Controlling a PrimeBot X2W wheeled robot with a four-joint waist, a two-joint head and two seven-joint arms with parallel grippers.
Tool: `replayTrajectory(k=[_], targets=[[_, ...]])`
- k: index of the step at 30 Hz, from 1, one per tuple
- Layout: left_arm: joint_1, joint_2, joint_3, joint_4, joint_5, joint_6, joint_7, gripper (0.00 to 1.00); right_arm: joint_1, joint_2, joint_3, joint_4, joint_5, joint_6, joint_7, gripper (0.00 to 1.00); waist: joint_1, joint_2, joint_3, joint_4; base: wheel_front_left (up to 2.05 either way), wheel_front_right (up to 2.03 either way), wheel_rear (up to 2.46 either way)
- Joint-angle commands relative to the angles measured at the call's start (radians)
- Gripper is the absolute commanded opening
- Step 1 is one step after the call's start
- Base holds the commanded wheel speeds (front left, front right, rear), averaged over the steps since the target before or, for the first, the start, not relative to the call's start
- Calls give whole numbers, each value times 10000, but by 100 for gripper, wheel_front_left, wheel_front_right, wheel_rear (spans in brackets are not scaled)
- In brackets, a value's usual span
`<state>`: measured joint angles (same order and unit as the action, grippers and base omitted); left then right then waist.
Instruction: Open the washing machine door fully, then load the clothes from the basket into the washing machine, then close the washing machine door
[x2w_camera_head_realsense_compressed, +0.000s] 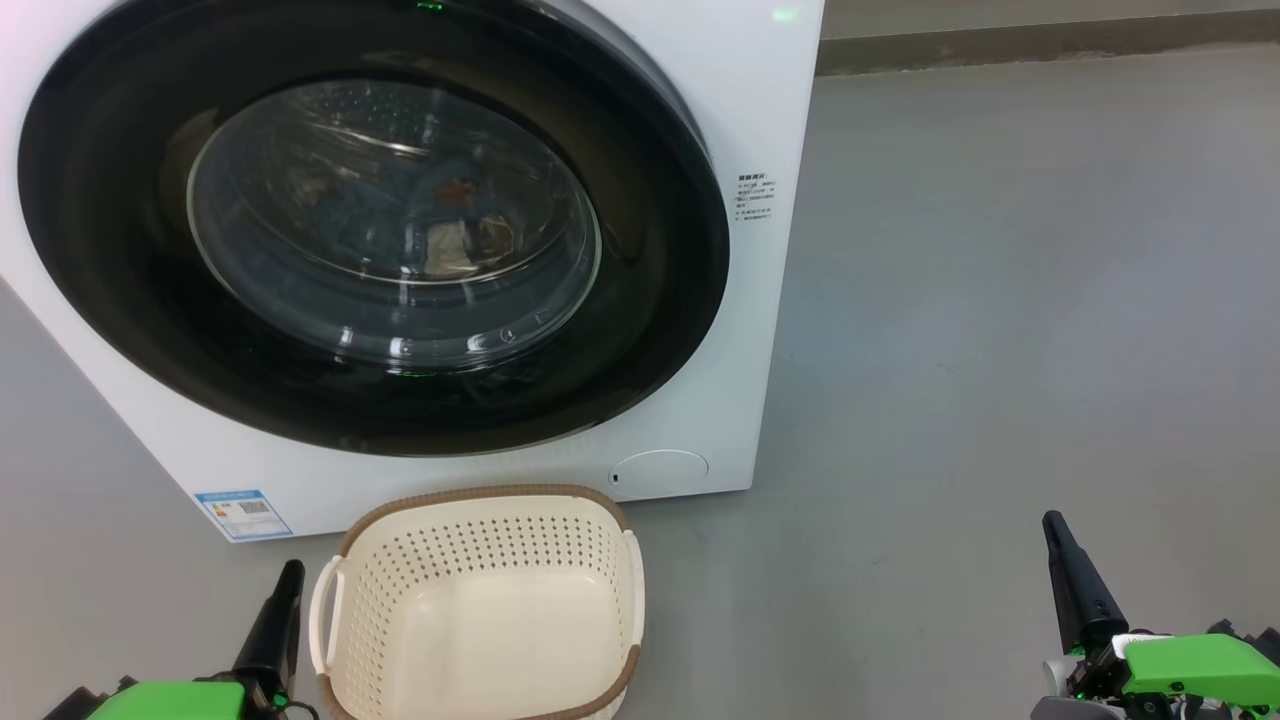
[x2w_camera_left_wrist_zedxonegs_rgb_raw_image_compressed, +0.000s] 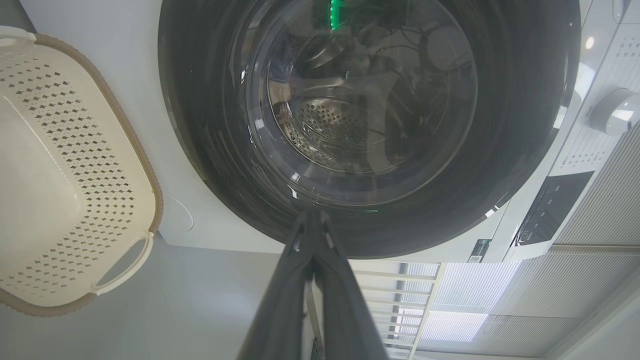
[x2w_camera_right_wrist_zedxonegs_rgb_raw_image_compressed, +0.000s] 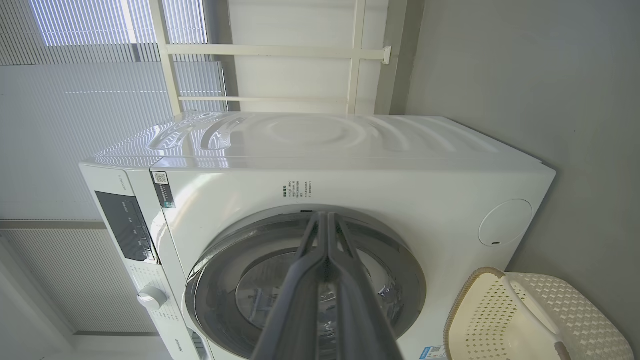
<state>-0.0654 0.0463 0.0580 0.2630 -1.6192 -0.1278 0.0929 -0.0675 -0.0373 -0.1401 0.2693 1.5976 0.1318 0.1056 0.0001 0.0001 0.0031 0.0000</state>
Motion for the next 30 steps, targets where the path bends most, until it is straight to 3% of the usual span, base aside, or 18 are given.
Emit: replayTrajectory(k=[1, 30], targets=[[-409, 179, 367, -184, -52, -29, 50, 0, -404, -129, 261, -246, 109, -11, 78, 0, -1, -1, 0, 0, 0, 0, 0], [-415, 135, 430, -182, 1, -29, 101, 0, -404, -129, 262, -246, 110, -11, 77, 0, -1, -1, 0, 0, 0, 0, 0]])
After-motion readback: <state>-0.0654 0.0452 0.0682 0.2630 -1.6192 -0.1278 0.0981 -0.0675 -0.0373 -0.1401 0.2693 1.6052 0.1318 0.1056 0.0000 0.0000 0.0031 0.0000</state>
